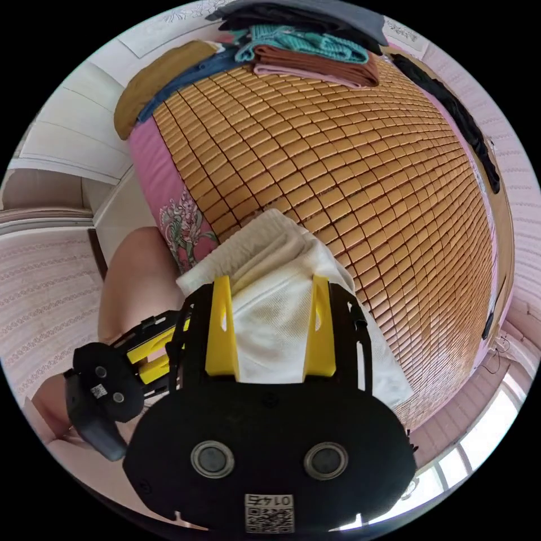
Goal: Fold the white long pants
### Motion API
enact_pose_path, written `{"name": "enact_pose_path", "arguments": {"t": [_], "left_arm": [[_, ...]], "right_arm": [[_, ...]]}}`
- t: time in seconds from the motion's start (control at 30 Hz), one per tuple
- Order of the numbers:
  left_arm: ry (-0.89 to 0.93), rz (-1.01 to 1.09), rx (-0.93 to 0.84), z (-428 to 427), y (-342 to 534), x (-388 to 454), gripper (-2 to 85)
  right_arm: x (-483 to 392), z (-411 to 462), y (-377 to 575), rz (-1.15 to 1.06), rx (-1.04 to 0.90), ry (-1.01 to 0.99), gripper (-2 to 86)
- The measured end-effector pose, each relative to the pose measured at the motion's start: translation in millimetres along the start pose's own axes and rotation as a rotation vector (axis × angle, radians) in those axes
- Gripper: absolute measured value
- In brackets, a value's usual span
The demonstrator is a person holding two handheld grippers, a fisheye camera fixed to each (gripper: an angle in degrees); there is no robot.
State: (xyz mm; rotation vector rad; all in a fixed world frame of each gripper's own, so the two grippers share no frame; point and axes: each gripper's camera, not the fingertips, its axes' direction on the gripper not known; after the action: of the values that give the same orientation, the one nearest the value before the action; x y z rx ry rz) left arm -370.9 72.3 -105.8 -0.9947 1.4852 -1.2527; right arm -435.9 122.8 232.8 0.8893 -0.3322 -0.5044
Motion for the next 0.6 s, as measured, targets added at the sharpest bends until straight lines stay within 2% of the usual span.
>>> {"name": "enact_pose_path", "arguments": {"t": [0.1, 0.23, 0.3, 0.47, 0.6], "left_arm": [[-0.008, 0.030, 0.021, -12.9, 8.6, 11.4, 5.0], [0.024, 0.026, 0.138, -57.8, 25.8, 21.8, 4.3], [0.040, 0.057, 0.190, -85.3, 32.3, 29.9, 4.1], [0.016, 0.071, 0.337, -170.0, 57.6, 35.5, 3.9], [-0.082, -0.023, 0.253, -168.9, 66.7, 14.4, 5.4]], "right_arm": [[-8.8, 11.7, -8.8, -0.032, -0.006, 0.037, 16.5], [6.0, -14.7, 2.8, -0.055, 0.067, -0.030, 6.4], [20.5, -30.7, 9.1, -0.023, 0.082, -0.114, 4.7], [21.1, -92.2, 11.8, -0.056, 0.224, -0.150, 4.2], [19.1, -97.5, -15.0, -0.056, 0.269, -0.156, 8.4]]}}
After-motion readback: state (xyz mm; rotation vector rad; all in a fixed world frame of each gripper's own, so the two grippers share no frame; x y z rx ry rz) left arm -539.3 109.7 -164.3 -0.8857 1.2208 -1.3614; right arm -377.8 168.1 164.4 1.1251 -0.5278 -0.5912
